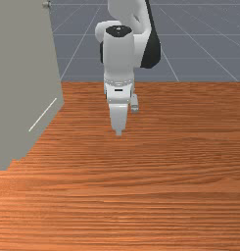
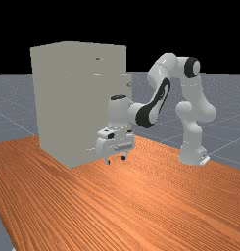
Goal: Open the cabinet door
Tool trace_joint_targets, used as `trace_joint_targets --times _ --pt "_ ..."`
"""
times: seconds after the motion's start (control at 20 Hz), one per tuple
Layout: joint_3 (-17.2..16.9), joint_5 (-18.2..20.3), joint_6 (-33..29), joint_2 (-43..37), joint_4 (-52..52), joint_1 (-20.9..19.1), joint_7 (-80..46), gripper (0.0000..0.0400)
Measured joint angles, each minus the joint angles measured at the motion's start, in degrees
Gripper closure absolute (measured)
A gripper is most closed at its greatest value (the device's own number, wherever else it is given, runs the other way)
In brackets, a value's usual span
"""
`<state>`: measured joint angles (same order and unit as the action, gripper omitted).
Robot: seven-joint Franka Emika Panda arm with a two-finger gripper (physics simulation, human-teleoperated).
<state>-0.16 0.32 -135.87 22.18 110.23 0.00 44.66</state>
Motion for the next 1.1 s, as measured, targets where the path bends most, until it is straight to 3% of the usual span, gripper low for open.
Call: trace_joint_targets --times 0.05,0.1,0.15,0.25,0.3,0.35,0.45,0.55,0.7,0.95,1.1 --pt "-0.6 -1.0 0.7 0.0 0.3 0.2 -0.4 0.0151" --pt "-1.1 -1.5 1.2 0.1 0.6 0.1 -0.7 0.0242" --pt "-1.6 -1.6 1.6 -0.1 1.1 0.0 -1.9 0.0147" --pt "-2.0 -1.6 2.1 -0.5 1.6 -0.1 -3.0 0.0054" --pt "-3.1 -1.4 5.5 -8.4 11.0 0.6 -15.7 0.0188" --pt "-3.8 -0.1 9.2 -15.5 16.1 0.9 -27.8 0.027" --pt "-4.6 3.6 13.3 -22.2 20.1 0.6 -51.0 0.0351" --pt "-5.2 7.8 14.9 -24.3 22.0 -0.4 -69.1 0.0382" --pt "-5.5 10.5 15.1 -25.2 23.2 -1.1 -77.0 0.0396" --pt "-5.2 10.3 16.1 -29.9 24.7 -1.1 -79.8 0.04" --pt "-4.6 9.0 16.0 -39.1 30.5 -1.5 -81.2 0.04"
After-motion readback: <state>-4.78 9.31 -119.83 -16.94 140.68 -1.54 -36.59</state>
